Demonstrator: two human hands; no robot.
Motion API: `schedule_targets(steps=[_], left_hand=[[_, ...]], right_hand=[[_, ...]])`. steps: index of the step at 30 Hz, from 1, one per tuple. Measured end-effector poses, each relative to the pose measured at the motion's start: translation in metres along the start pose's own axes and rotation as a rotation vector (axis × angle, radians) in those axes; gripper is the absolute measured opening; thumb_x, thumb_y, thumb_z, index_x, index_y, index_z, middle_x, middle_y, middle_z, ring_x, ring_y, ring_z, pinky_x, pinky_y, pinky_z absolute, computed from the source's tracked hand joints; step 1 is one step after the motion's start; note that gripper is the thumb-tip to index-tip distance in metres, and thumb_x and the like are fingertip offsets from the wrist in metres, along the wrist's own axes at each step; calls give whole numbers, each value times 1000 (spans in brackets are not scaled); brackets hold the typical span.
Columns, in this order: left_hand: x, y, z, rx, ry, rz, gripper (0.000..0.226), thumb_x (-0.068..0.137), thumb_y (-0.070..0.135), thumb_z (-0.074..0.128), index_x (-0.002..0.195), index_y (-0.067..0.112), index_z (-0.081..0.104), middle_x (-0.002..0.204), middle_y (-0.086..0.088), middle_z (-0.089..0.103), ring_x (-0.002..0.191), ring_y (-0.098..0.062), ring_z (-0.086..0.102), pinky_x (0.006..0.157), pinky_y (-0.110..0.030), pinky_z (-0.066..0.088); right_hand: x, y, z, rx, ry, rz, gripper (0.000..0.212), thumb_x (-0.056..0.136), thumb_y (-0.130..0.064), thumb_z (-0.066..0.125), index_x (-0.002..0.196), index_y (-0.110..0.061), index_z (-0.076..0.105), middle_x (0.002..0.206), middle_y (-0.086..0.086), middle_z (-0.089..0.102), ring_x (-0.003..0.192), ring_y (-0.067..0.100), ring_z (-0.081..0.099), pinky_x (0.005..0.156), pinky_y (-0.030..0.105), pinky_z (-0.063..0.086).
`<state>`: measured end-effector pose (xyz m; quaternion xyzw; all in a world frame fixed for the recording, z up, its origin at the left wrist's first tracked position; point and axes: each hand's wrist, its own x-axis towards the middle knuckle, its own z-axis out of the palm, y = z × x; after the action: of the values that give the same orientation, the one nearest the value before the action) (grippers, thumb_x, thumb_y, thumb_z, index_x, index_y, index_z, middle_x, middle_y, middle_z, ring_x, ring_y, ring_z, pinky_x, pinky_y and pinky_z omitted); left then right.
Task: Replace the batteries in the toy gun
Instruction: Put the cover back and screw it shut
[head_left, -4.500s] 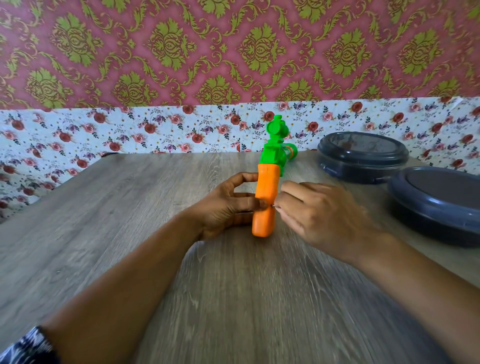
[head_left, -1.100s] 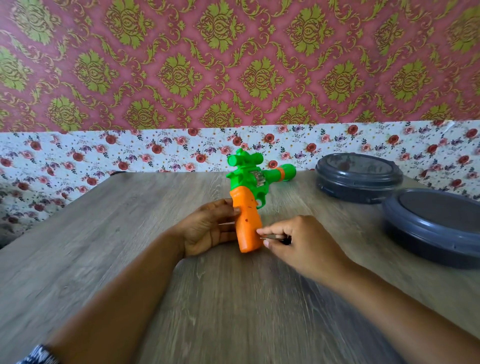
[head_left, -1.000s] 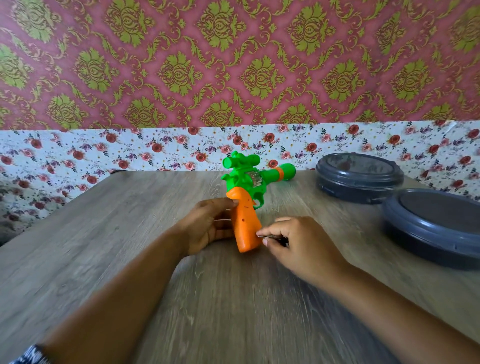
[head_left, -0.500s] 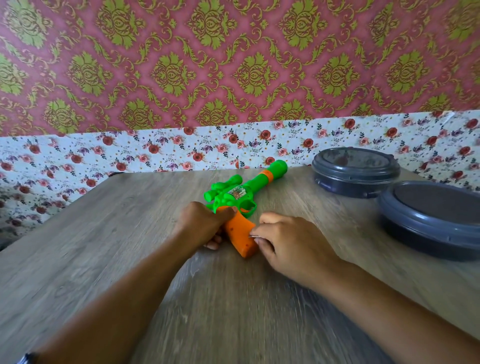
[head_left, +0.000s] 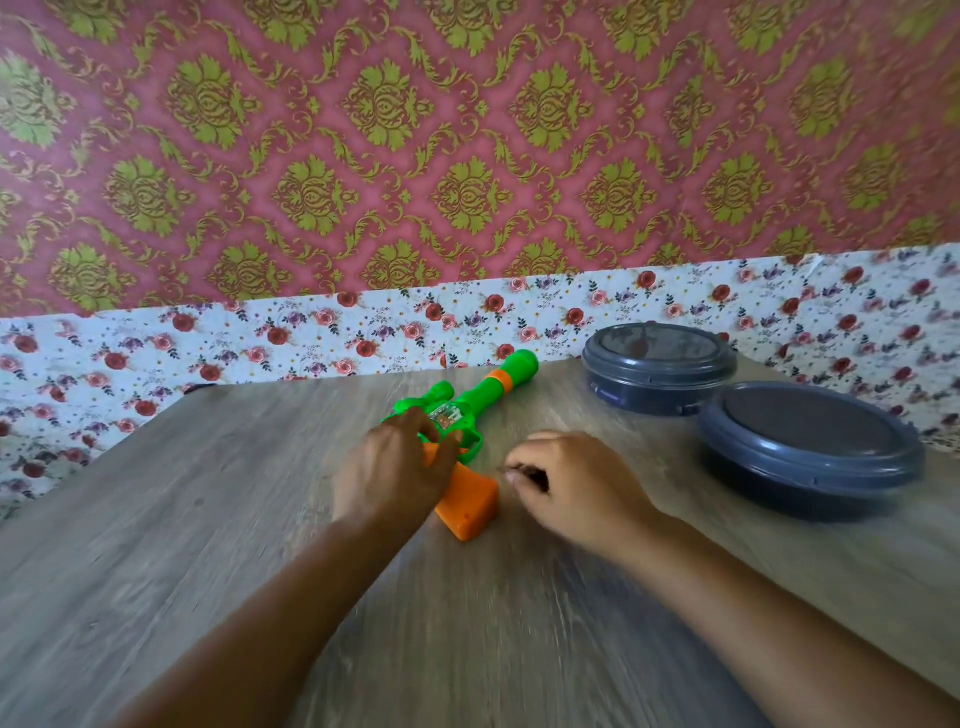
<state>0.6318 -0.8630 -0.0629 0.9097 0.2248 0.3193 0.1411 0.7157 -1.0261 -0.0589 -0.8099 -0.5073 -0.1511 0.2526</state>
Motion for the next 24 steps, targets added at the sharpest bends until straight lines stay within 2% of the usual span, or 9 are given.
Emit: schedule_targets(steps=[3, 5, 8, 10, 13, 18, 24], left_hand=[[-13, 20, 7, -20, -9, 280, 33, 82, 48, 48, 88, 19, 63, 90, -4, 65, 83, -27, 63, 69, -34, 50], [-22, 31, 13, 17, -84, 419, 39, 82, 49, 40, 93, 20, 63, 92, -1, 65, 85, -24, 64, 72, -32, 51], [-32, 40, 25, 123, -227, 529, 49, 80, 48, 33, 109, 19, 61, 105, -3, 64, 95, -25, 63, 84, -33, 47], [-34, 41, 31, 194, -265, 585, 57, 79, 51, 27, 112, 18, 61, 108, -5, 65, 97, -27, 63, 91, -36, 46], [-35, 40, 35, 233, -285, 599, 57, 81, 51, 24, 107, 19, 64, 104, -2, 69, 97, -22, 65, 96, -40, 43], [-35, 38, 38, 227, -226, 619, 42, 81, 45, 36, 93, 21, 68, 88, 4, 72, 83, -16, 70, 87, -41, 51], [-35, 35, 41, 175, -253, 609, 38, 85, 43, 37, 97, 24, 67, 98, 8, 70, 91, -13, 68, 93, -40, 46]], right_hand=[[-3, 12, -10, -18, 47, 128, 16, 84, -26, 59, 78, -14, 68, 78, 1, 66, 73, 21, 60, 62, 33, 46], [-12, 21, -16, -60, 0, 167, 15, 85, -24, 59, 79, -14, 68, 78, 1, 65, 74, 20, 60, 63, 32, 45], [-30, 32, -23, -121, -73, 137, 15, 84, -18, 54, 76, -13, 65, 77, 1, 62, 76, 21, 59, 65, 36, 47], [-42, 37, -23, -204, -141, 90, 16, 85, -18, 50, 81, -15, 64, 82, -1, 60, 79, 20, 59, 69, 36, 48], [-52, 39, -22, -264, -165, 46, 19, 86, -19, 48, 90, -16, 66, 86, -3, 58, 78, 19, 59, 66, 37, 49], [-51, 39, -20, -203, -161, 96, 20, 88, -19, 51, 96, -17, 68, 86, -5, 56, 72, 14, 56, 60, 30, 44], [-51, 43, -20, -94, -203, 125, 19, 90, -22, 52, 98, -21, 69, 87, -7, 55, 70, 8, 54, 60, 23, 43]])
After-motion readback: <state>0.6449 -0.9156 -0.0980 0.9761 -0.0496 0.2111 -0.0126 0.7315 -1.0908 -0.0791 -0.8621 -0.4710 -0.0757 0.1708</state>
